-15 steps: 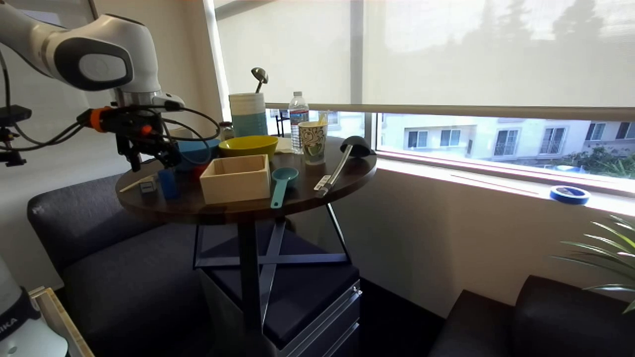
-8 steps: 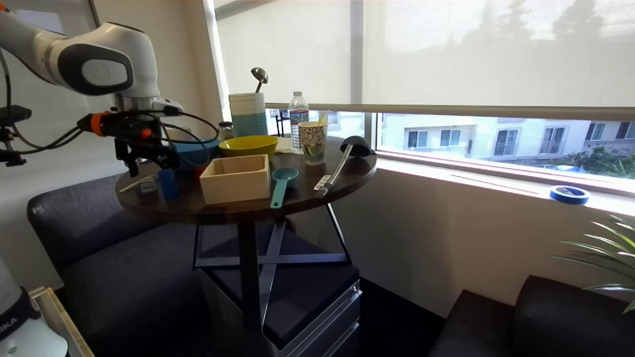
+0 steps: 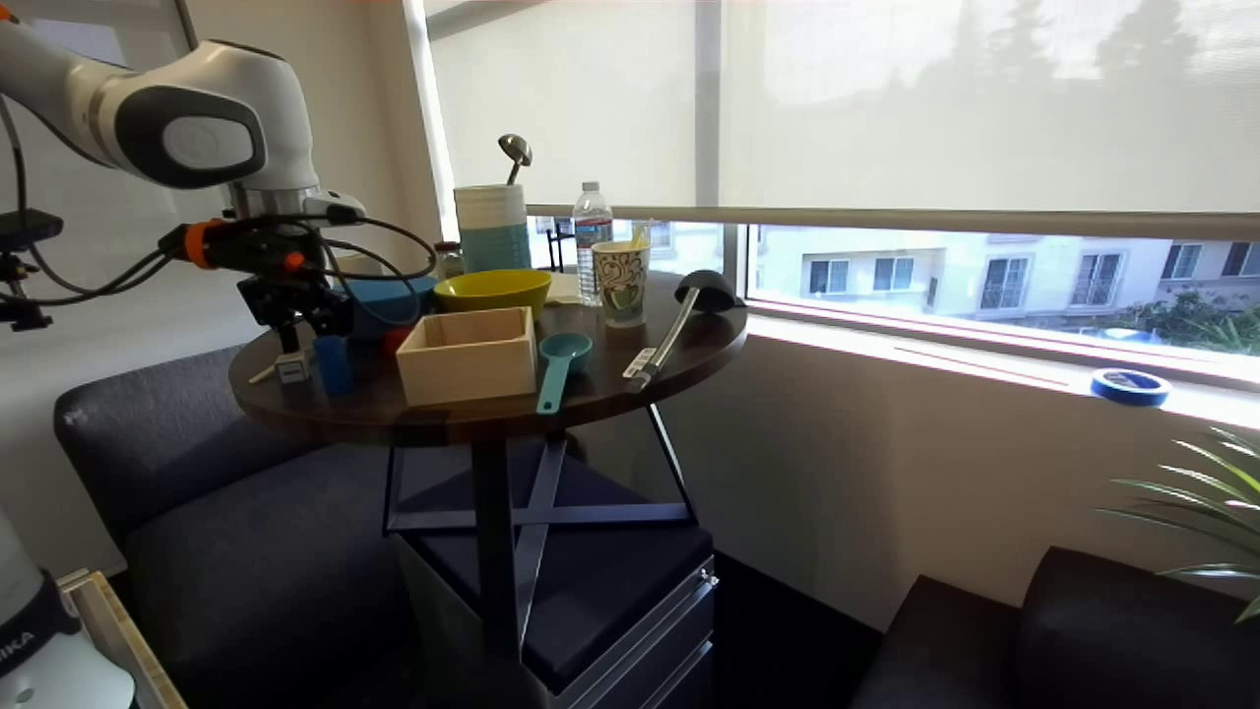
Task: Pick up the white spoon and scoop some of the substance from the yellow bowl, pour some of the substance into the blue bowl then into the white mug then into the wooden square box, put the white spoon back onto the table
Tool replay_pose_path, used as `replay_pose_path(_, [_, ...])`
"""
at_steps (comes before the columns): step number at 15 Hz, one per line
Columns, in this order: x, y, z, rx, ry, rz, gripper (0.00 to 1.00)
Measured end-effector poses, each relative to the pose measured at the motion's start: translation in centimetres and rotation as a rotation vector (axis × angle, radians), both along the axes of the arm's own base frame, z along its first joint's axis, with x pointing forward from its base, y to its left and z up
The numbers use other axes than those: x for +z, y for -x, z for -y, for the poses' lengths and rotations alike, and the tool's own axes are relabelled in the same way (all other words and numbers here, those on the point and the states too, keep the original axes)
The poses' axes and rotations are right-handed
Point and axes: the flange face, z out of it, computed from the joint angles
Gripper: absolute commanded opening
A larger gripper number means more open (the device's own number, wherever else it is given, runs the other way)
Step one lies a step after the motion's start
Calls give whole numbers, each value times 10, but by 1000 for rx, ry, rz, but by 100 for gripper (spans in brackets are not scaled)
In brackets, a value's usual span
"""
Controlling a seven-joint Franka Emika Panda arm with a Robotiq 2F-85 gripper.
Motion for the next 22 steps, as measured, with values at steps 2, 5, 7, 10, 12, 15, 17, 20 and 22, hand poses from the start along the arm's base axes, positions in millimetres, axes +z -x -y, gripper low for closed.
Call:
replay_pose_path(2, [1,-1,1,-4,0,3,58])
replay_pose_path(5, [1,-1,1,-6,0,3,18])
replay_pose_path(7, [0,-1,1,-6,0,3,11])
replay_pose_path(10, [2,-2,3,-13,0,8,0])
replay_pose_path(12, [3,-2,4,-13,0,10,3])
replay_pose_path(15, [6,-1,5,-13,0,14,3])
replay_pose_path(17, [11,1,6,-12,2,16,3])
replay_pose_path(20, [24,9,8,-10,12,23,3])
replay_pose_path(22, [35,15,8,-14,21,30,3])
